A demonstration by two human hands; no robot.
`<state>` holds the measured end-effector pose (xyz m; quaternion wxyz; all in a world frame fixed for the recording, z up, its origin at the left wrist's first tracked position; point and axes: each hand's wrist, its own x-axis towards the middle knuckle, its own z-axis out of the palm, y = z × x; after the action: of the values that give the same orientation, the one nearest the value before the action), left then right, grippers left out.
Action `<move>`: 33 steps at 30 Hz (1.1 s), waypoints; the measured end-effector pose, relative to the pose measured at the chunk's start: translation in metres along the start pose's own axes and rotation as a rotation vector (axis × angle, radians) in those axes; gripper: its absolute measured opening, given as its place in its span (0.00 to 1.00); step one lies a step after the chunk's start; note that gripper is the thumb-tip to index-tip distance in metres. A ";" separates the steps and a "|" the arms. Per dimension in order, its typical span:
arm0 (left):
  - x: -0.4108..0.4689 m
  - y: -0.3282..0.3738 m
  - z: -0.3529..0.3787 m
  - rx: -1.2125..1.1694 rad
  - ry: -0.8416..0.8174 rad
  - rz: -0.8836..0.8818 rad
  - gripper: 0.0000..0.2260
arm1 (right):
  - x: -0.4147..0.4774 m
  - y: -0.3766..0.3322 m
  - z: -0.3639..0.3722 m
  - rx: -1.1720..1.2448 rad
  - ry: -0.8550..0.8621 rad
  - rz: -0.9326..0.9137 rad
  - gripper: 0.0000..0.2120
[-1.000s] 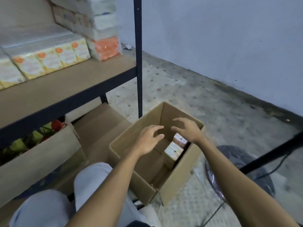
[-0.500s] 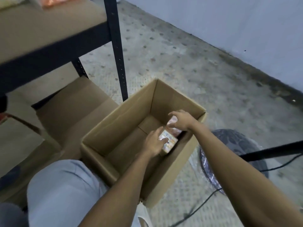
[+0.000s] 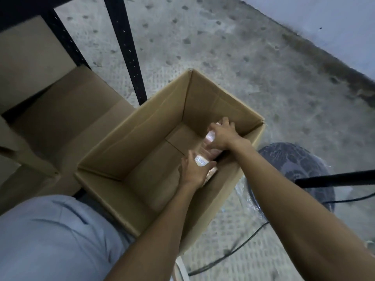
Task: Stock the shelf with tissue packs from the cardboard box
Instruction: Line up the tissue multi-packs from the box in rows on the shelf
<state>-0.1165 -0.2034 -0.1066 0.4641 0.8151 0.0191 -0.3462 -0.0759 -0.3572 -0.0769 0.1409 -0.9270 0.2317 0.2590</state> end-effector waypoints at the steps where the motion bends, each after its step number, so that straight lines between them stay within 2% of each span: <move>1: -0.002 -0.003 0.000 -0.018 0.028 -0.026 0.26 | 0.000 -0.002 0.000 -0.028 -0.005 0.000 0.32; 6: -0.006 -0.020 -0.008 -0.061 0.195 -0.082 0.22 | -0.002 -0.009 0.008 -0.124 0.025 0.038 0.27; 9: -0.002 -0.025 -0.019 -0.107 0.140 -0.107 0.27 | -0.005 -0.010 0.008 -0.114 0.089 0.043 0.22; 11: -0.001 -0.025 -0.029 -0.100 0.124 -0.114 0.25 | -0.007 -0.009 0.005 -0.059 0.100 0.046 0.21; 13: -0.002 -0.024 -0.040 -0.096 0.125 -0.122 0.20 | -0.011 -0.008 0.000 0.011 0.099 0.054 0.23; 17: -0.012 -0.016 -0.068 -0.080 0.122 -0.111 0.23 | -0.026 -0.007 -0.012 0.132 0.114 0.028 0.26; 25: -0.055 0.021 -0.144 0.016 0.147 0.112 0.21 | -0.091 -0.013 -0.064 0.263 0.339 -0.083 0.25; 29: -0.091 0.040 -0.183 -0.012 0.104 0.237 0.20 | -0.135 -0.020 -0.094 0.352 0.470 -0.141 0.23; 33: -0.141 0.062 -0.224 -0.072 0.143 0.353 0.20 | -0.188 -0.034 -0.118 0.357 0.641 -0.224 0.24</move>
<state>-0.0795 -0.0256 0.0952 0.5441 0.8111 -0.0788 -0.1995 -0.1526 -0.3063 0.1279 0.2479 -0.9414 0.2027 -0.1057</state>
